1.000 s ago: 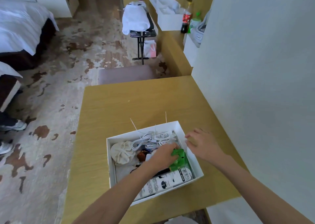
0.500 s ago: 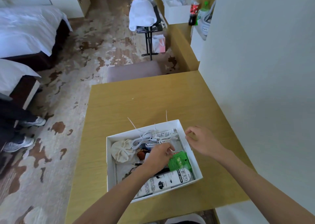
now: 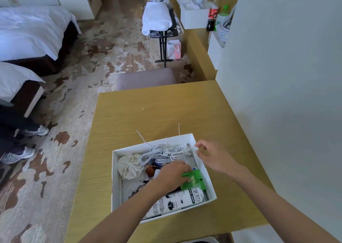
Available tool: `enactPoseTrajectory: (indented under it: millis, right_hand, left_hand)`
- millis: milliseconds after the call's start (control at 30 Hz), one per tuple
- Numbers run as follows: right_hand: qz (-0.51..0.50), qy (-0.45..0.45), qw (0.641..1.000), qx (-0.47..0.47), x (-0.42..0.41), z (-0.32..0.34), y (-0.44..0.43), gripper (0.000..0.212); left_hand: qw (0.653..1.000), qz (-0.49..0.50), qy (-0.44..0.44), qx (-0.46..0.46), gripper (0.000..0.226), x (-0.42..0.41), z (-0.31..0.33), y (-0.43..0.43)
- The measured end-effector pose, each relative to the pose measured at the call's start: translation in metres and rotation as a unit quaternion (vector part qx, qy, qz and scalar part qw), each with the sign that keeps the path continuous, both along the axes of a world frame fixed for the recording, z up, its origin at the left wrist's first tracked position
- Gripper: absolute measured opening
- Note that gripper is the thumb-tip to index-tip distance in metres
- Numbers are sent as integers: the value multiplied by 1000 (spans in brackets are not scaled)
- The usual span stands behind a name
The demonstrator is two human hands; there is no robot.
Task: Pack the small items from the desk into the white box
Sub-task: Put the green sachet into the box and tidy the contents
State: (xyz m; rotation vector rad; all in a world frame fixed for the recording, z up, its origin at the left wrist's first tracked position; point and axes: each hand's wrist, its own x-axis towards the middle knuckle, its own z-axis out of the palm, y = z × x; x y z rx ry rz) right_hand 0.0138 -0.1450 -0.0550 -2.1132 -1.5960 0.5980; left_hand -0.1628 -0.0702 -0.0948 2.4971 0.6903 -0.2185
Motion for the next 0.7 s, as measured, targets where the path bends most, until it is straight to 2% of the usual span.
enactPoseTrajectory:
  millis: [267, 500, 700]
  right_hand:
    - [-13, -11, 1000, 1, 5, 0, -2, 22]
    - [-19, 8, 999, -33, 3, -1, -3, 28]
    - [-31, 9, 999, -36, -5, 1, -6, 31]
  left_hand:
    - [999, 19, -29, -15, 34, 0, 2, 2]
    - [999, -37, 28, -21, 42, -4, 7, 8]
    - [998, 15, -8, -65, 34, -6, 8, 6]
